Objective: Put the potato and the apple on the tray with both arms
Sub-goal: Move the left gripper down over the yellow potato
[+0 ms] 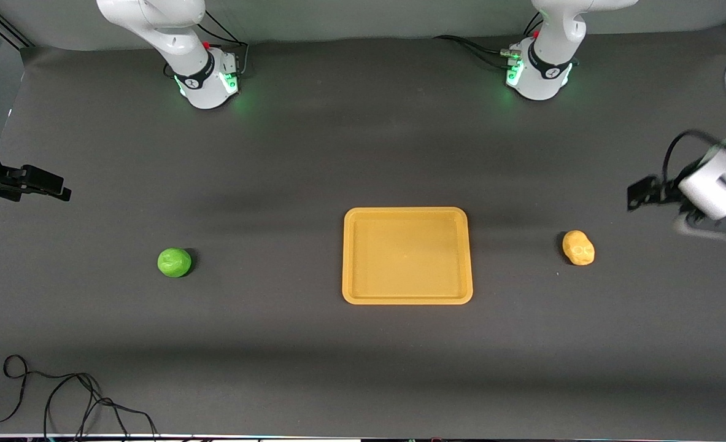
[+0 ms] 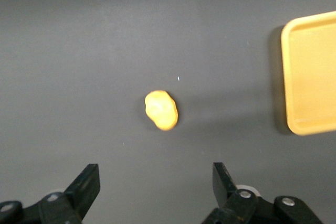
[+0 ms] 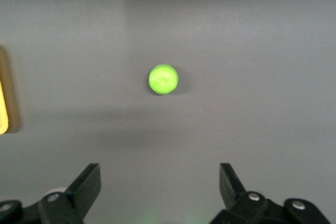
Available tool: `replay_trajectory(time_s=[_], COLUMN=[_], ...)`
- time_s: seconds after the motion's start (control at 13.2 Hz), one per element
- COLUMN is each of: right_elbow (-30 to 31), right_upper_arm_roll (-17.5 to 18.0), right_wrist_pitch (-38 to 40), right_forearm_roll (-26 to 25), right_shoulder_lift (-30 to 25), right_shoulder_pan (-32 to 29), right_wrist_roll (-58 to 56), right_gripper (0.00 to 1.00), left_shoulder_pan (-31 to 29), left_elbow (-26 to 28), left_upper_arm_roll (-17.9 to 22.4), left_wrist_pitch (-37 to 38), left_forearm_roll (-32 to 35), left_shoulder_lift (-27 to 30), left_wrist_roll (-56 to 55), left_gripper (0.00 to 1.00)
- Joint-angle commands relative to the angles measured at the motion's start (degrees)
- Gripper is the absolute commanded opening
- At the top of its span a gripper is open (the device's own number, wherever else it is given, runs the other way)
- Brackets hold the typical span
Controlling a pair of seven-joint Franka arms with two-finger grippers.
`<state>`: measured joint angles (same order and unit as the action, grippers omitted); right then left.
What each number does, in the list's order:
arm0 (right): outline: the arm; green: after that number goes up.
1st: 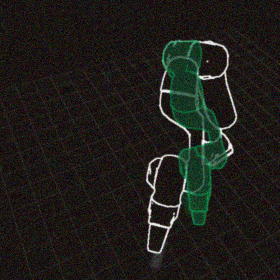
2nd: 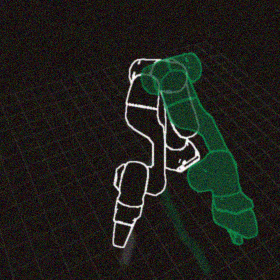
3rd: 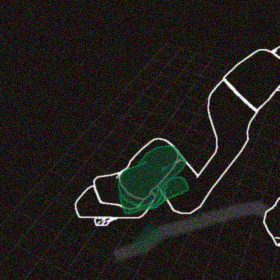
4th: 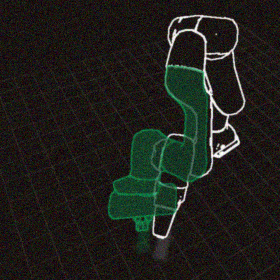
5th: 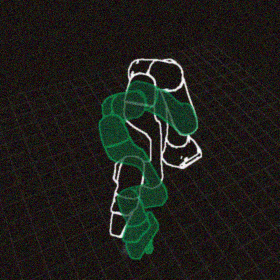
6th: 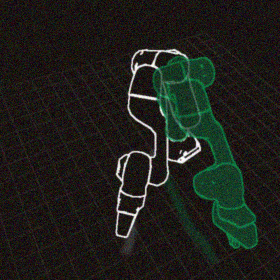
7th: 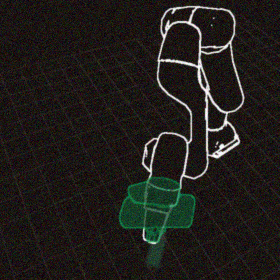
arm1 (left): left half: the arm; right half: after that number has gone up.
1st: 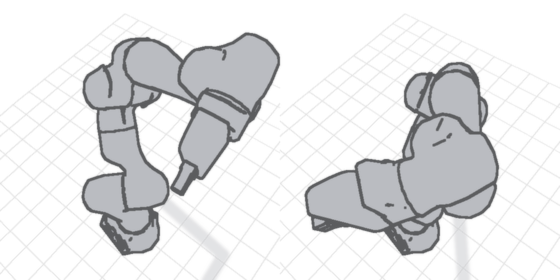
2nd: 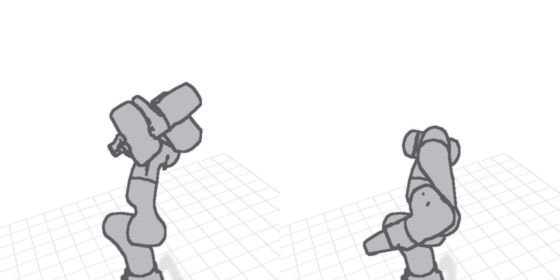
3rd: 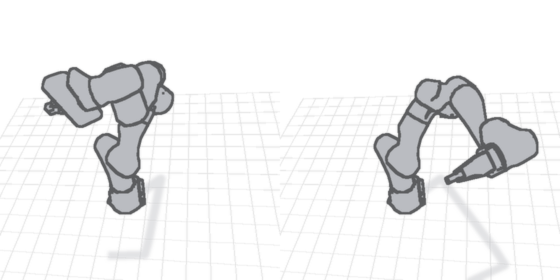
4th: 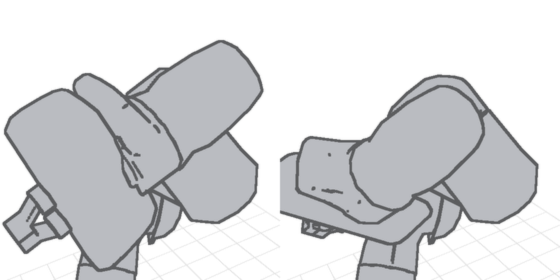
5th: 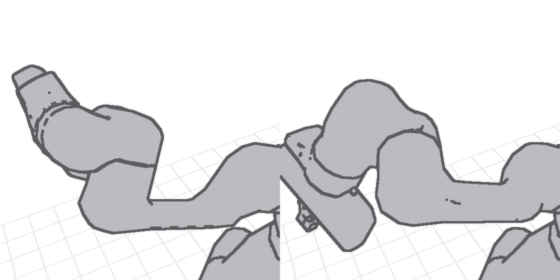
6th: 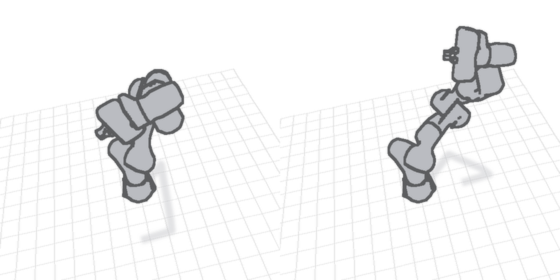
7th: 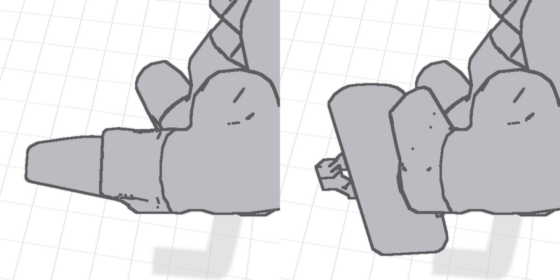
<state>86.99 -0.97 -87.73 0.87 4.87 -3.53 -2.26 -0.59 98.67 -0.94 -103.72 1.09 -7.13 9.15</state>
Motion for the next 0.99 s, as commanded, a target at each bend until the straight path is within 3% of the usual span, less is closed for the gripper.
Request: replay_trajectory(time_s=[0.0, 0.68, 0.91], right_elbow=[0.4, 0.6, 0.6], right_upper_arm_roll=[0.3, 0.3, 0.3], right_wrist_pitch=[-0.6, -0.6, -0.6], right_forearm_roll=[-0.7, -0.7, -0.7], right_shoulder_lift=[-0.6, -0.3, -0.2], right_shoulder_pan=[0.1, 0.2, 0.2], right_wrist_roll=[-1.3, -1.1, -1.1], right_gripper=[1.0, 1.0, 1.0], left_shoulder_pan=[0.1, -0.5, -0.5], left_elbow=[3.7, 15.5, 22.3], left_upper_arm_roll=[0.0, 0.3, 0.5], left_wrist_pitch=[-7.9, -31.8, -40.5], left_forearm_roll=[0.3, 0.3, 0.3], left_shoulder_lift=[-3.1, -11.7, -11.8], left_wrist_roll=[-1.2, -1.3, -1.2], left_gripper=[0.96, 0.96, 0.96])
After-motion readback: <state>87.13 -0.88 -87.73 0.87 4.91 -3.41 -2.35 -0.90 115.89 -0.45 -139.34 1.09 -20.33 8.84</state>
